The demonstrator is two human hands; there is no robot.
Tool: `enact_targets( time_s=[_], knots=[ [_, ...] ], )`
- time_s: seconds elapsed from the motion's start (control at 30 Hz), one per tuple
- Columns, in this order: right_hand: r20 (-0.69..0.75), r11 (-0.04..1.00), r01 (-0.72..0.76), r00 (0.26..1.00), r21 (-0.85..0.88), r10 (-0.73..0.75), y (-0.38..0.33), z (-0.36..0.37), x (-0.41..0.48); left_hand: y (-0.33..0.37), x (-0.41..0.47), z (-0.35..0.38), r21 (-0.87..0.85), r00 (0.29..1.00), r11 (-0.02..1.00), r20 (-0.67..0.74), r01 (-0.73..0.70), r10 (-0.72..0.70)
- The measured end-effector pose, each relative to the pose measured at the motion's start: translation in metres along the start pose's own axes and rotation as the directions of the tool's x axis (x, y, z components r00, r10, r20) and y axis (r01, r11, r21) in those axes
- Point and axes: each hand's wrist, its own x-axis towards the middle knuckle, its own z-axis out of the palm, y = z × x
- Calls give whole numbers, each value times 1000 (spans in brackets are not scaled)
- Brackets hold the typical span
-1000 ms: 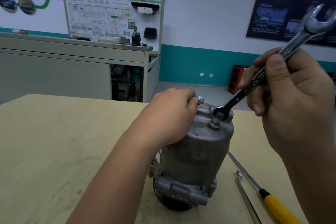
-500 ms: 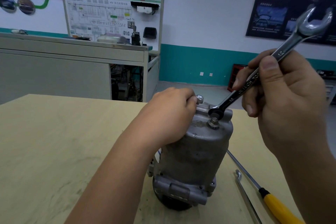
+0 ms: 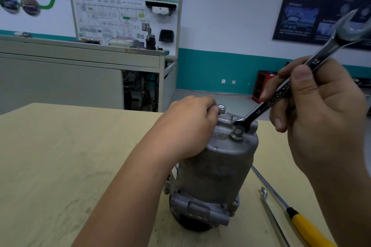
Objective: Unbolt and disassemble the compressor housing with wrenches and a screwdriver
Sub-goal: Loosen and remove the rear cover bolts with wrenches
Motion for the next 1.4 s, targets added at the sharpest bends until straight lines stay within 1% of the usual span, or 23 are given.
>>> enact_targets(
  time_s=[0.13, 0.27, 0.5, 0.67, 0.87, 0.97, 1.07, 1.27, 1.33, 1.4],
  knots=[
    [3, 1000, -15, 1000, 0, 15, -1, 0, -1, 0, 0, 0, 7, 1000, 1000, -1, -2, 2],
    [5, 997, -73, 997, 2, 73, -3, 2, 1, 1, 0, 0, 5, 1000, 1000, -3, -4, 4],
    [77, 951, -286, 957, 113, 279, -3, 4, 10, 1, -2, 1, 3, 1000, 1000, -9, 1, -1],
    [179, 930, -366, 918, 33, 354, -4, 14, 18, 1, -1, 1, 1, 1000, 1000, -12, -2, 2],
    [247, 935, -314, 905, -164, 347, -8, 14, 26, 1, -1, 0, 4, 1000, 1000, -11, -5, 5],
    [250, 935, -300, 906, -189, 341, -11, 13, 28, 1, -1, 0, 5, 1000, 1000, -9, -7, 8],
    [262, 947, -237, 920, -217, 290, -15, 15, 28, 2, -1, -1, -3, 1000, 1000, -7, -5, 5],
    [325, 972, -152, 923, -180, 204, -23, 12, 25, 1, -2, -2, -19, 1000, 1000, 4, -7, 7],
    [320, 979, -141, 929, -149, 183, -21, 10, 18, 1, -2, -1, -17, 1000, 1000, 3, -4, 4],
    [281, 984, -157, 943, -88, 175, -17, 7, 10, 1, -2, -1, -17, 1000, 1000, -3, -4, 4]
  ],
)
